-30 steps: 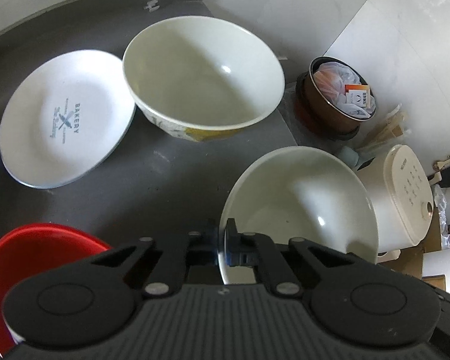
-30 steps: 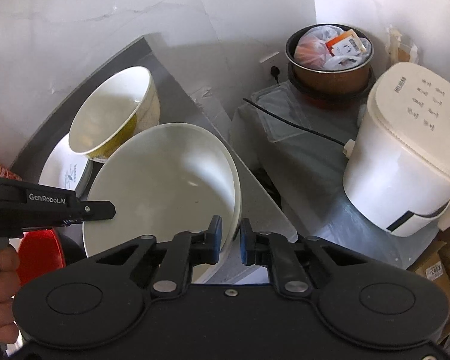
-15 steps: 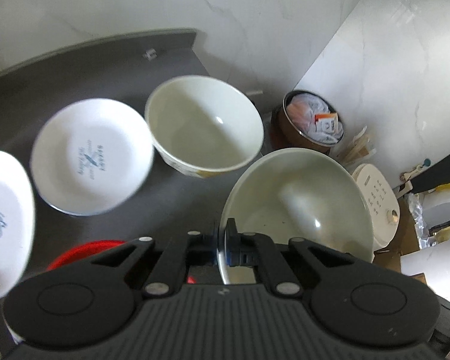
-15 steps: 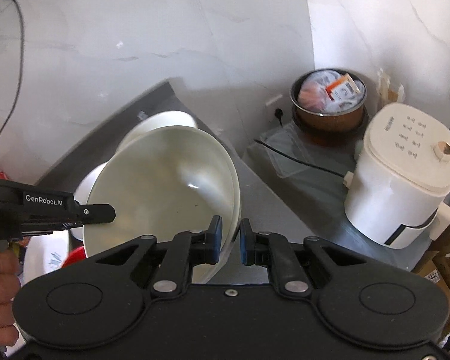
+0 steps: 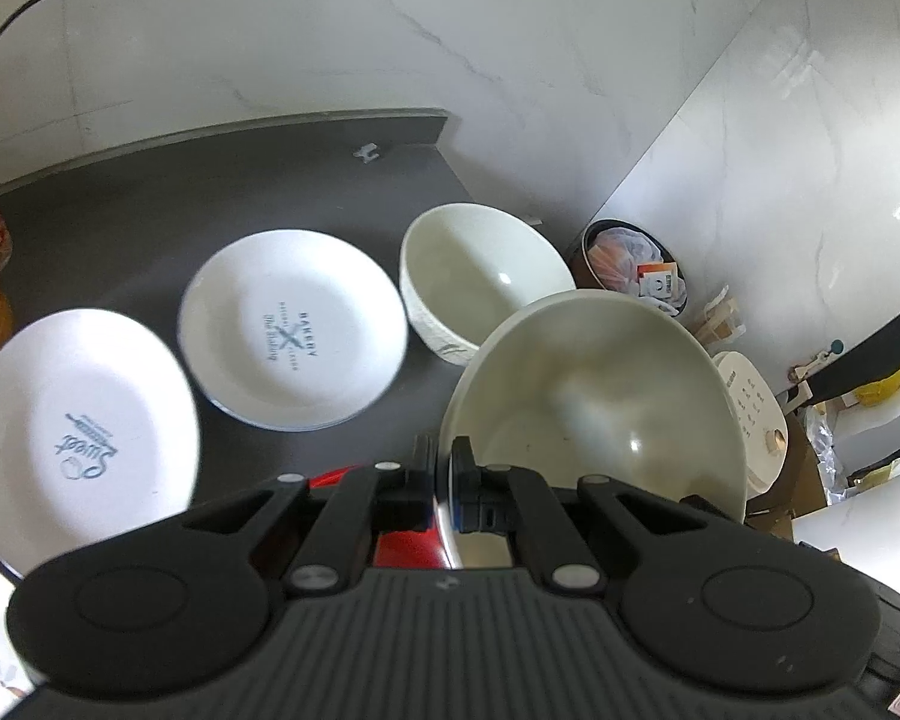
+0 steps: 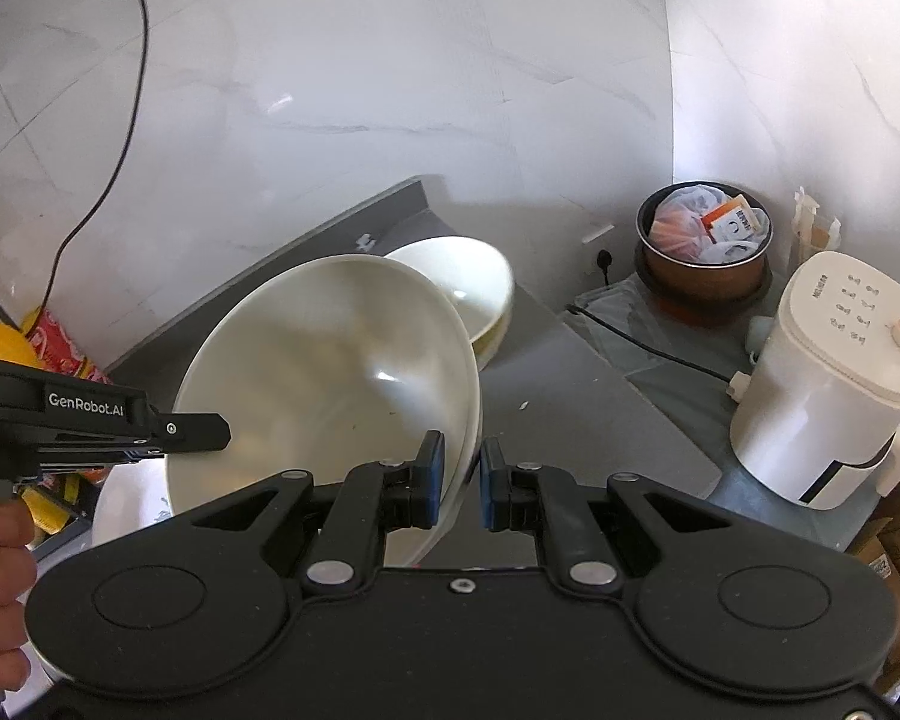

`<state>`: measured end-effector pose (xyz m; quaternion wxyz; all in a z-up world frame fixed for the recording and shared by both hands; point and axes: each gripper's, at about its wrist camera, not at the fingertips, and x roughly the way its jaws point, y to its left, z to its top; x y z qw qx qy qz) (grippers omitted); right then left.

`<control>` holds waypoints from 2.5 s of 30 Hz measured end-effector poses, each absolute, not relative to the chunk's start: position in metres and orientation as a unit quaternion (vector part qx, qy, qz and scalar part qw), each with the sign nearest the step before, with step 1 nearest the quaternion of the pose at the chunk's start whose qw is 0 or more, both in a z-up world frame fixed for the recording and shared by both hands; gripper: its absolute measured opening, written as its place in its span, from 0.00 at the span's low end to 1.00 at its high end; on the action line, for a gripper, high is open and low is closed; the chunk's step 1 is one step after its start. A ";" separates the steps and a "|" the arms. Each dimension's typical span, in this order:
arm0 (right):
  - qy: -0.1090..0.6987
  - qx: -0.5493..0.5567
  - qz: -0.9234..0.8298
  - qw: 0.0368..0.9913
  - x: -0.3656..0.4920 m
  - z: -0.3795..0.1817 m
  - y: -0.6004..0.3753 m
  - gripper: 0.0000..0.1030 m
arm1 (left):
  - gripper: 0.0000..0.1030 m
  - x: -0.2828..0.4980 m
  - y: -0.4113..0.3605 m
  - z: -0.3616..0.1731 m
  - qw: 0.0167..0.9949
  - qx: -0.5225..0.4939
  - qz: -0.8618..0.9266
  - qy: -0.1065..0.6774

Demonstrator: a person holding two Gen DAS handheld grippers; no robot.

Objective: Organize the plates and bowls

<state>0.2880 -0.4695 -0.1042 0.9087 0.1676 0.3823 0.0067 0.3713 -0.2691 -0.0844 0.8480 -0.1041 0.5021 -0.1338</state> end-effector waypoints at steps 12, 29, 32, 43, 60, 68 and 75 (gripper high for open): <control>0.415 0.152 0.001 0.897 0.273 -0.121 -0.423 0.13 | 0.03 0.356 -0.225 -0.108 0.830 -0.097 -0.132 0.533; 0.463 0.105 -0.014 0.880 0.268 -0.155 -0.384 0.13 | 0.03 0.346 -0.202 -0.151 0.811 -0.085 -0.122 0.566; 0.467 0.091 -0.016 0.880 0.269 -0.159 -0.380 0.14 | 0.03 0.346 -0.202 -0.155 0.810 -0.089 -0.119 0.567; 0.460 0.047 -0.014 0.887 0.275 -0.159 -0.377 0.19 | 0.04 0.346 -0.206 -0.174 0.802 -0.092 -0.112 0.580; 0.421 0.110 0.023 0.900 0.278 -0.138 -0.418 0.29 | 0.46 0.358 -0.228 -0.139 0.806 -0.046 -0.108 0.580; 0.406 0.144 0.028 0.902 0.287 -0.133 -0.448 0.30 | 0.51 0.372 -0.244 -0.117 0.828 -0.043 -0.104 0.549; 0.402 0.175 0.039 0.898 0.306 -0.136 -0.478 0.30 | 0.52 0.392 -0.263 -0.108 0.843 -0.052 -0.089 0.528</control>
